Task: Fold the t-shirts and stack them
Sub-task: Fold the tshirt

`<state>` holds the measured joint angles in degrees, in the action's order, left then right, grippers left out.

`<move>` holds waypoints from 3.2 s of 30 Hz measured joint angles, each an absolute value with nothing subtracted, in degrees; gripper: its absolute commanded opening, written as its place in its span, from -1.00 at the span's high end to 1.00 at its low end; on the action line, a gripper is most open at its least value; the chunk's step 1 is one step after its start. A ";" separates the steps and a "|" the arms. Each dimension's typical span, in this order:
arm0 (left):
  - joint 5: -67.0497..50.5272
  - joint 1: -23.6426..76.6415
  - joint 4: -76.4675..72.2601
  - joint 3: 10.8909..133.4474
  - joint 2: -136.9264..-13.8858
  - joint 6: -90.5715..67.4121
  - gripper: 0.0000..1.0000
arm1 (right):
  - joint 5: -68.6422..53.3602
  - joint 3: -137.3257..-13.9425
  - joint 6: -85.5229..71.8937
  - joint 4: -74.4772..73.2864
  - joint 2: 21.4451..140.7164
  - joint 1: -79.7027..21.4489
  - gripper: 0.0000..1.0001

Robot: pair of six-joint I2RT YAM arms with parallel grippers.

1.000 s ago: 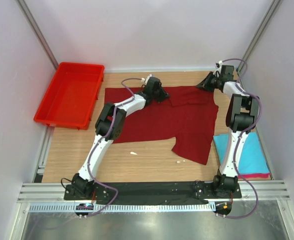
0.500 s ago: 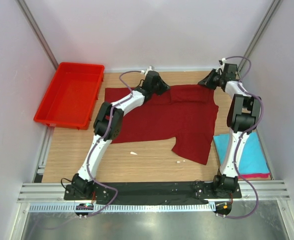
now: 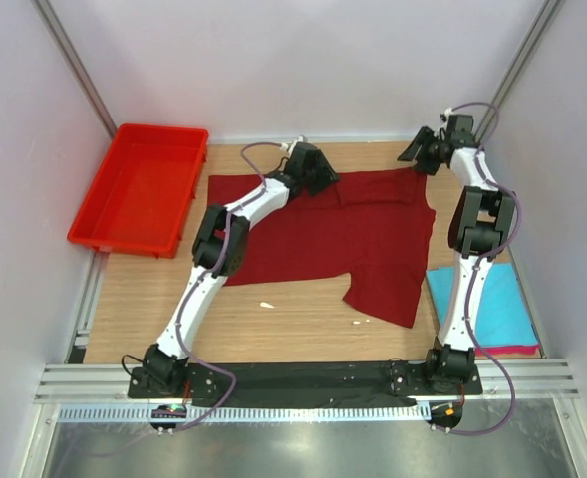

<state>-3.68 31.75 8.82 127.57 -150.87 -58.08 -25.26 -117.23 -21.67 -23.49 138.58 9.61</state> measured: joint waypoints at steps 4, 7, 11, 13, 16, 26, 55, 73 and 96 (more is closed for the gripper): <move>0.01 31.81 16.80 127.83 -145.64 -53.47 -0.33 | -16.71 -129.82 -19.57 -35.46 138.39 9.63 -0.53; 2.72 31.66 22.57 127.46 -139.81 -50.28 -0.22 | -10.24 -133.47 -19.53 -43.66 135.98 9.72 -0.53; 4.29 31.48 27.22 118.87 -125.43 -48.16 -0.02 | -5.91 -118.58 -21.21 -49.71 124.20 9.50 -0.53; 4.34 31.51 28.25 111.70 -117.10 -47.35 0.09 | -4.16 -105.67 -21.67 -50.92 115.90 8.71 -0.52; 4.32 31.70 29.74 96.88 -103.33 -46.39 0.13 | -2.39 -88.84 -22.31 -52.69 104.62 5.04 -0.50; 5.69 31.27 41.10 50.76 -71.40 -51.20 0.28 | -2.63 -53.56 -29.93 -53.36 70.17 -8.95 -0.36; 10.68 12.93 35.53 43.88 -79.85 -48.49 0.12 | -2.90 -41.76 -37.23 -50.76 66.43 -8.73 -0.21; 10.87 12.14 32.53 44.71 -84.86 -47.40 1.00 | -0.49 -41.91 -38.79 -49.78 67.90 -8.73 -0.18; 11.79 10.52 33.04 43.05 -78.46 -45.60 1.00 | 2.50 -35.55 -41.71 -41.52 74.59 -2.42 0.98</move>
